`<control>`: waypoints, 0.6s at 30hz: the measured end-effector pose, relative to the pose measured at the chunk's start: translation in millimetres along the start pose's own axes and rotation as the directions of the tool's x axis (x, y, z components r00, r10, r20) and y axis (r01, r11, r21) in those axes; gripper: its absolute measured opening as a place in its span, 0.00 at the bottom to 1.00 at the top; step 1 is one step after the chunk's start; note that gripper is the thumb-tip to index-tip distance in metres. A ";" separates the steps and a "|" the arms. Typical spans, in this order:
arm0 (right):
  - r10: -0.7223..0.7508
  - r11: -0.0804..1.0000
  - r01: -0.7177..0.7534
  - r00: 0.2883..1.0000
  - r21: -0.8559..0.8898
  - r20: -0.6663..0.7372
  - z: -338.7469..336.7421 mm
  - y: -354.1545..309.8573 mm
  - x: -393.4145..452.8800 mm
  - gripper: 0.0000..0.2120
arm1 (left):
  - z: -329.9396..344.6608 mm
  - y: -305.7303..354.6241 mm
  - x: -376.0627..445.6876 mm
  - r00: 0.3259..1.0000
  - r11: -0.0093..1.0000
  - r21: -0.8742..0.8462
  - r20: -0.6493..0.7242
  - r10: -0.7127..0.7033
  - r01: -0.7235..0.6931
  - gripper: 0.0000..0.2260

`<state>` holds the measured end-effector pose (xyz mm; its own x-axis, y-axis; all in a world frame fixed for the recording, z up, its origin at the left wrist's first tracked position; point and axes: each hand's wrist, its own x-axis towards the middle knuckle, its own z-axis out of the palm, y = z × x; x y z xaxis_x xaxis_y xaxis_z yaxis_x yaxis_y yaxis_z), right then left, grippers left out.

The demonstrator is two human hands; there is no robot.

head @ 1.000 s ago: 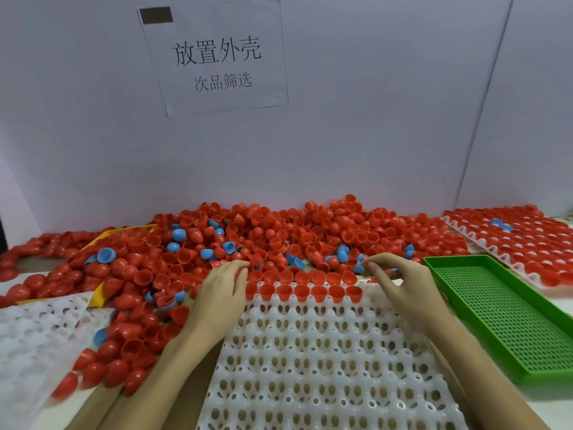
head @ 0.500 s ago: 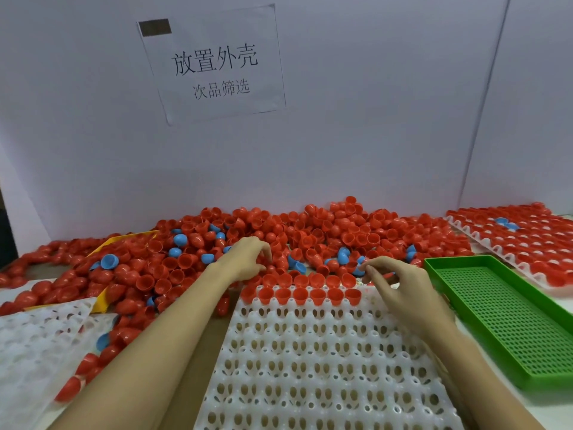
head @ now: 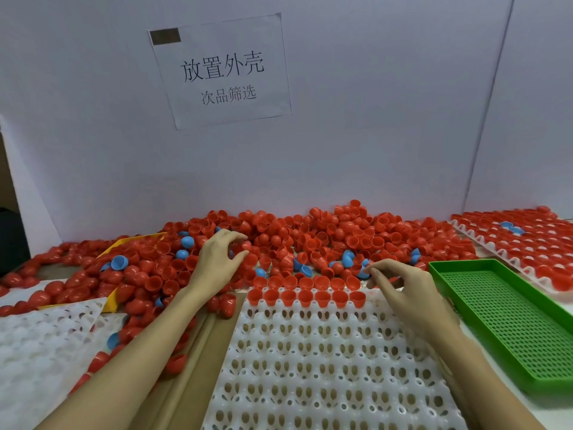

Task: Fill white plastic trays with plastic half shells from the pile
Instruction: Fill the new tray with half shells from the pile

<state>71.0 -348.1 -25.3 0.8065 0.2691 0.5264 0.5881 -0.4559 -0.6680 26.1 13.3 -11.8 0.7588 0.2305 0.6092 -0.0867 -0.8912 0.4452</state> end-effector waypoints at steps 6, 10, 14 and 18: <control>0.009 1.000 -0.009 1.000 -0.003 0.000 -1.4 -1.6 -0.7 0.08 | -15.0 17.7 -11.7 0.946 0.977 -0.176 -0.275 -0.169 0.124 0.11; 0.002 1.000 -0.002 1.000 0.028 -0.005 -3.2 -5.6 0.0 0.07 | -21.8 59.3 -36.7 0.956 0.801 -0.575 -0.106 -0.274 0.166 0.12; 0.009 0.975 -0.038 0.991 0.219 0.131 -6.8 -20.4 0.4 0.09 | -18.6 99.9 -68.8 0.965 0.580 -0.774 0.161 -0.208 0.254 0.13; -0.087 0.903 -0.092 0.917 0.419 0.388 -9.1 -41.1 -3.4 0.21 | -15.9 117.6 -84.2 0.930 0.476 -0.800 0.332 -0.155 0.365 0.11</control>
<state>43.5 -338.0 5.1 0.7121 0.6161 0.3368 0.4826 -0.0811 -0.8721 -58.3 -104.7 -0.3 0.9337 0.2231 0.2800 -0.2812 -0.0272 0.9593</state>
